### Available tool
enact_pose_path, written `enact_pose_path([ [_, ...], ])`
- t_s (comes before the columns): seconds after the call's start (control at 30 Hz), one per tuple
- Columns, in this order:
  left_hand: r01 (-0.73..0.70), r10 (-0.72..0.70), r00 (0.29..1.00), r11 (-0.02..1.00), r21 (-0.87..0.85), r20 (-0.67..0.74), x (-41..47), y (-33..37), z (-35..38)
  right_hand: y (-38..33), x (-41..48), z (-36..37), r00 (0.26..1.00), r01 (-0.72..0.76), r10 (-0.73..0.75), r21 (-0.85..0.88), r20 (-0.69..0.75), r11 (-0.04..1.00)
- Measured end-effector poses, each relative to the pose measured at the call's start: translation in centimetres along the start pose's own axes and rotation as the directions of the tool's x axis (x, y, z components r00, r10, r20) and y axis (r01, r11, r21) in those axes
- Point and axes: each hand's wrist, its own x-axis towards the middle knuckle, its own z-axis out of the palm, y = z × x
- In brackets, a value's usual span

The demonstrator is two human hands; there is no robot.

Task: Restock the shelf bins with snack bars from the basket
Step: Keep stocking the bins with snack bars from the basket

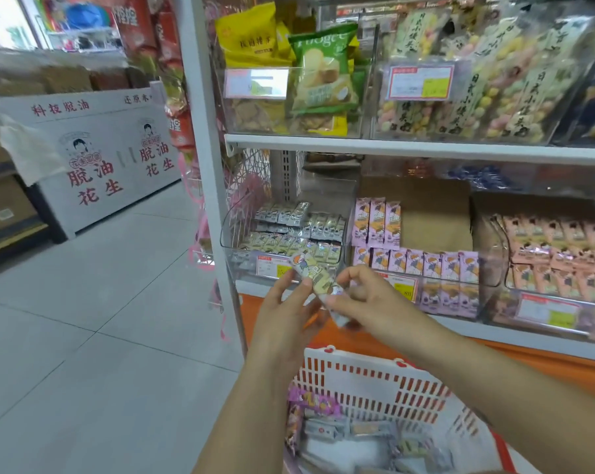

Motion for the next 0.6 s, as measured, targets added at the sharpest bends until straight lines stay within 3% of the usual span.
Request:
enact_pose_path([
  [0.07, -0.057, 0.060, 0.997, 0.996, 0.071, -0.038, 1.2, 0.5, -0.5, -0.4, 0.7, 0.2, 0.995, 0.082, -0.089, -0.158, -0.040, 0.984],
  [0.13, -0.125, 0.135, 0.990, 0.976, 0.175, -0.043, 2.4, 0.9, -0.9, -0.9, 1.7, 0.9, 0.989, 0.116, -0.131, -0.194, -0.070, 0.974],
  [0.33, -0.303, 0.374, 0.926, 0.805, 0.510, -0.040, 8.4, 3.7, -1.0, -1.7, 9.2, 2.5, 0.989, 0.023, -0.009, 0.091, -0.150, 0.996],
  [0.47, -0.379, 0.501, 0.859, 0.486, 0.788, 0.103, 13.9, 5.9, -1.3, -1.4, 16.0, 3.1, 0.977, -0.026, 0.080, 0.260, -0.200, 0.965],
  [0.6, -0.293, 0.483, 0.848, 0.080, 0.953, 0.221, 18.2, 6.6, -3.5, -0.5, 22.5, 3.4, 0.930, -0.068, 0.223, 0.460, -0.292, 0.885],
])
